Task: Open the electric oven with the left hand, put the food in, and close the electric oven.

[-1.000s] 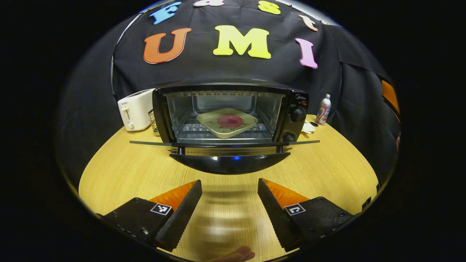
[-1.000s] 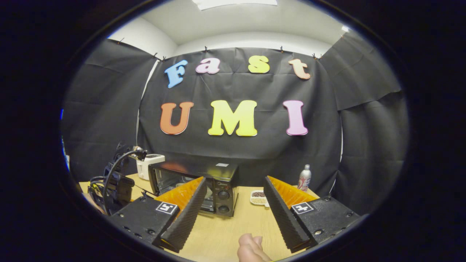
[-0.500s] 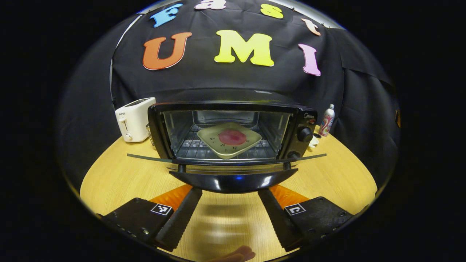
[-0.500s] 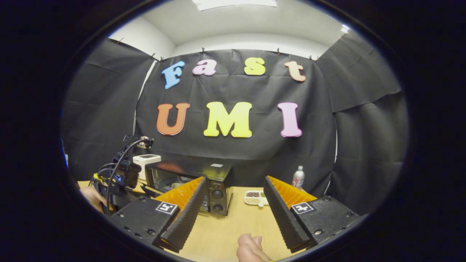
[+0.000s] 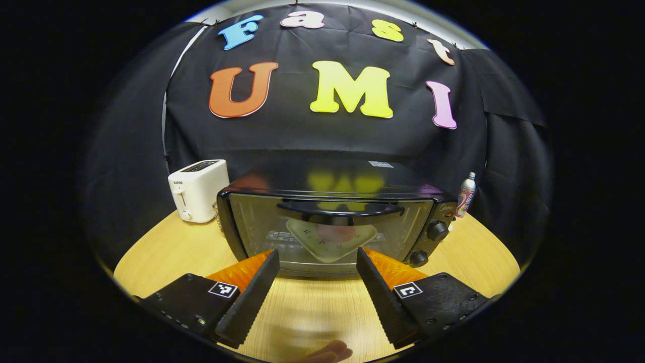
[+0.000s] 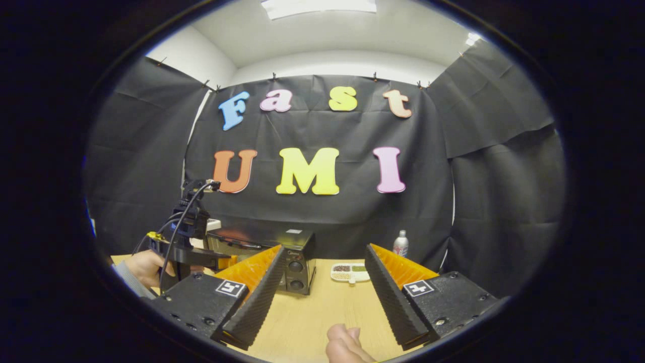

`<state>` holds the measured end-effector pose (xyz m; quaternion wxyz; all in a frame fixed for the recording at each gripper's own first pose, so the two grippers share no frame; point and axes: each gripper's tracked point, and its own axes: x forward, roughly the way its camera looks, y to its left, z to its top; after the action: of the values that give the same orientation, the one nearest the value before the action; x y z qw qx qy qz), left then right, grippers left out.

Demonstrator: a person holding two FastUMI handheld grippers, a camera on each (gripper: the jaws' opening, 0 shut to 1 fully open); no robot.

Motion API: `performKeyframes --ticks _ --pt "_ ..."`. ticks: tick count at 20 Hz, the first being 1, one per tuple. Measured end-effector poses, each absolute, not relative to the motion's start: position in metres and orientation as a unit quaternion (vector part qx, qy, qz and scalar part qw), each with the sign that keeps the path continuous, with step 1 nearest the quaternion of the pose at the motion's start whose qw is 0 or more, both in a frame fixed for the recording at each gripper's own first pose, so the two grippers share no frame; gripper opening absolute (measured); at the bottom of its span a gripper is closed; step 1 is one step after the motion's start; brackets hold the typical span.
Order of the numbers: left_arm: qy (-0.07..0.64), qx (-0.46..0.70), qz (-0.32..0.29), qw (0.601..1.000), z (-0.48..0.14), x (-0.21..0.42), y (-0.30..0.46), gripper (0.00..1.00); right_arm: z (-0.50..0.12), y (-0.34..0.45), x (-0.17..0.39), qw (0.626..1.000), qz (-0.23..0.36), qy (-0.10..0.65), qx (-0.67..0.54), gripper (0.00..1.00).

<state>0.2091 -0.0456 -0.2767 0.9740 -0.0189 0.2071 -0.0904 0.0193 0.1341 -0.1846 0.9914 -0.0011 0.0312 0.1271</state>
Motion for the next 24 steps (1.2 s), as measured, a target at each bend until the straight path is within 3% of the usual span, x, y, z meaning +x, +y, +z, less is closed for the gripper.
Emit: performKeyframes --ticks 11,17,24 --pt "0.116 -0.03 -0.052 0.991 -0.192 0.068 -0.031 0.96 -0.143 0.099 -0.055 0.993 0.111 0.019 0.027 0.96" --pt "0.069 -0.036 -0.063 0.995 -0.141 -0.01 -0.034 0.95 -0.13 0.095 -0.077 0.992 0.122 0.029 0.032 0.99" --pt "0.029 -0.002 -0.074 0.997 -0.118 -0.049 -0.047 0.95 -0.13 0.092 -0.08 0.992 0.119 0.026 0.035 0.96"
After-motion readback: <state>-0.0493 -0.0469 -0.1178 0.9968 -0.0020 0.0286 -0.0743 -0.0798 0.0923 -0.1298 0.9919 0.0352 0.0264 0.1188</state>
